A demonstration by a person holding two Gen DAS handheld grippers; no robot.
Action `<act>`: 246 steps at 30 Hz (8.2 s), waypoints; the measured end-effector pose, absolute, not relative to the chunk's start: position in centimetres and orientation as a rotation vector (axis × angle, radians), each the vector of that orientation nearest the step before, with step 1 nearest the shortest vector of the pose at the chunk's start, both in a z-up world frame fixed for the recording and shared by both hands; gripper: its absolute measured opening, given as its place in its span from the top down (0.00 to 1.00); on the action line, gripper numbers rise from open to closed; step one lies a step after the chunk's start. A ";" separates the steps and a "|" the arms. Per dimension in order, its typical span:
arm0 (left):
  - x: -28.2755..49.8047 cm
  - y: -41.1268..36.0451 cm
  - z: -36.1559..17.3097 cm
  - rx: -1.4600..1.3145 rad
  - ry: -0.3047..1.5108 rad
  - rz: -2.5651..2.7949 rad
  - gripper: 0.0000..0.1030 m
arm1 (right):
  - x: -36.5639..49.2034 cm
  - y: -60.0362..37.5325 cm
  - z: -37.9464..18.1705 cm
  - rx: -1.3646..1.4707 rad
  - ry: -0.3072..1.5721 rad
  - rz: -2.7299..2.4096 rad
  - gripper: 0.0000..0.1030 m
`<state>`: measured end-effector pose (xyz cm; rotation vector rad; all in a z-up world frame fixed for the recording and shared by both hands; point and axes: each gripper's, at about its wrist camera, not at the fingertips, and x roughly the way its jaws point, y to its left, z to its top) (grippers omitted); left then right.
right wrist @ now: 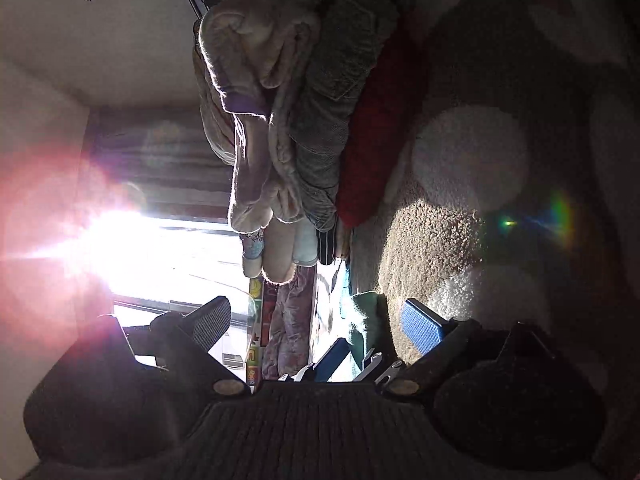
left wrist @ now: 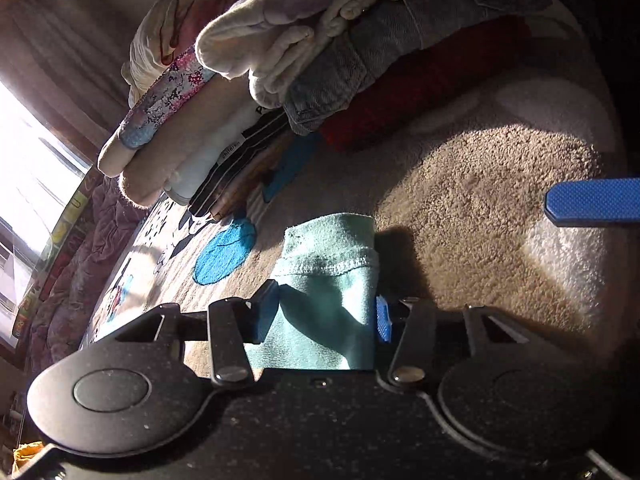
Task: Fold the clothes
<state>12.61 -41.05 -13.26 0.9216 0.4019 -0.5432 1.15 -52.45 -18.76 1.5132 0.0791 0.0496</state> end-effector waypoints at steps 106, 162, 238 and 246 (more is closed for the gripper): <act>14.1 16.6 -4.5 -0.297 0.501 0.025 0.59 | 0.9 -12.6 -12.2 -0.456 0.389 0.592 0.50; 38.4 -6.3 -10.3 -0.030 0.788 -0.197 0.68 | 2.4 -13.9 -11.6 -0.294 0.438 0.685 0.44; 23.8 3.5 0.0 -0.598 0.459 -0.239 0.98 | 2.4 -14.5 -11.2 -0.221 0.423 0.640 0.35; 28.1 -2.9 -3.1 -0.404 0.563 -0.197 0.98 | 2.6 -15.1 -11.2 -0.169 0.448 0.656 0.35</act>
